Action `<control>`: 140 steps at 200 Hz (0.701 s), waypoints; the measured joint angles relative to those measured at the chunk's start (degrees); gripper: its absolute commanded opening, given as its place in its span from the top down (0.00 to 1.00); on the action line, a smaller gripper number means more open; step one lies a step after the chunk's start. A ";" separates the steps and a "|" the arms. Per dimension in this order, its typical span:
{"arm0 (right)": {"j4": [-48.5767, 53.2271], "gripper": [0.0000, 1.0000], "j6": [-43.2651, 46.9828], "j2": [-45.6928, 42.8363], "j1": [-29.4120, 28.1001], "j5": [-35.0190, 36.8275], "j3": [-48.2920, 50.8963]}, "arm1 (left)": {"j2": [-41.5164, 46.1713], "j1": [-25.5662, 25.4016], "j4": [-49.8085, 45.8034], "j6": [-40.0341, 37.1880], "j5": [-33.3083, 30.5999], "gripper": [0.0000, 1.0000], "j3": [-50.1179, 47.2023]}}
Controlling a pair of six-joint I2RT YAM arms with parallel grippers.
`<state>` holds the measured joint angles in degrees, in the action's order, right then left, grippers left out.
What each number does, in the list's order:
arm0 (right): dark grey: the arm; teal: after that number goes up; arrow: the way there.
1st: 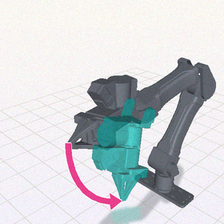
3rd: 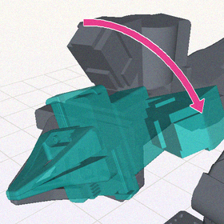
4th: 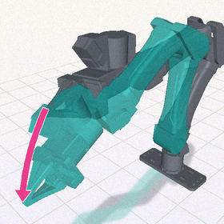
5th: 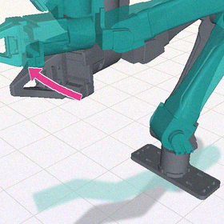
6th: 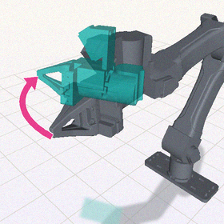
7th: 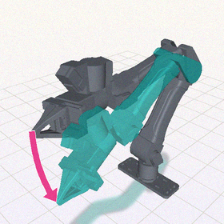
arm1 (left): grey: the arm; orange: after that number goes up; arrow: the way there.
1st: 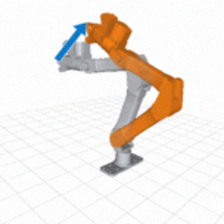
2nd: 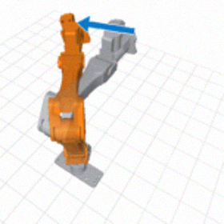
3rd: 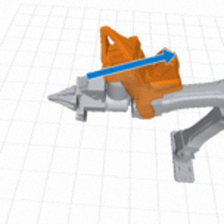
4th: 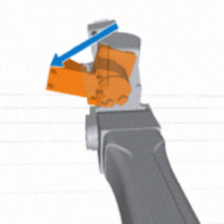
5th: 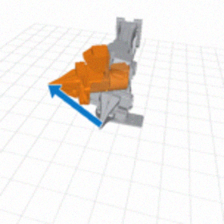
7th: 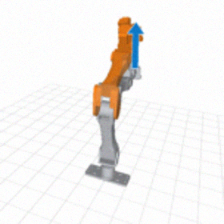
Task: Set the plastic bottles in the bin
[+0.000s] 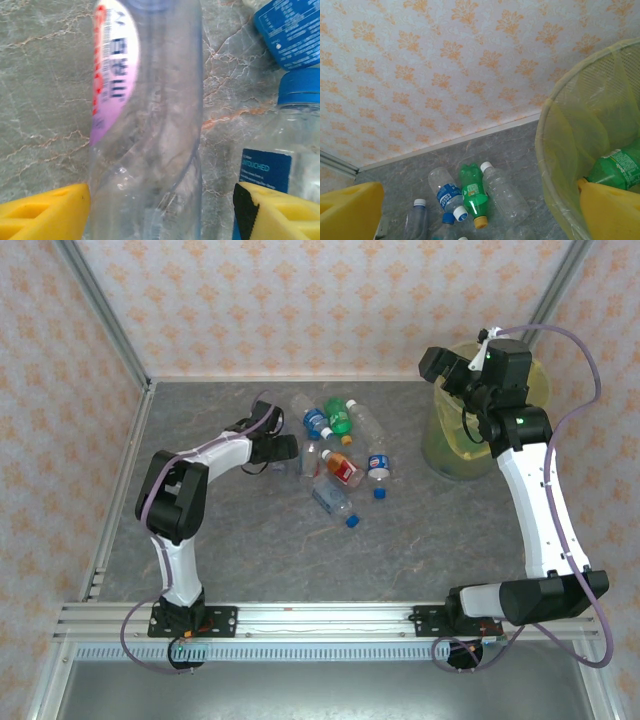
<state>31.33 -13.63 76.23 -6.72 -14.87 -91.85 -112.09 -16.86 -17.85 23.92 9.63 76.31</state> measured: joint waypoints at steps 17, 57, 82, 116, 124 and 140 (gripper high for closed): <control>0.00 0.00 0.02 0.00 0.00 0.00 0.00 | -1.73 0.11 -0.57 -0.74 0.07 0.28 0.52; 0.39 0.00 0.02 0.00 0.00 0.00 -0.02 | -3.15 0.26 -1.40 -1.53 0.66 0.41 0.44; 0.44 0.00 0.00 0.00 0.00 -0.02 -0.02 | -2.80 0.26 -0.50 -1.44 0.96 0.52 -0.50; 0.39 0.00 -0.04 0.00 0.00 -1.16 -0.02 | 1.01 0.26 0.37 -1.27 1.09 0.52 -4.87; 0.37 0.00 -0.07 0.00 0.00 -1.81 -0.02 | 2.43 0.26 0.50 -1.14 1.16 0.52 -6.05; 0.00 0.00 -0.44 0.00 0.00 -3.63 -0.02 | 6.34 0.26 1.16 -0.90 1.70 0.52 -8.13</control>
<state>31.33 -14.06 76.23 -6.72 -18.50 -91.88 -105.75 -16.60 -16.69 23.03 11.33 68.18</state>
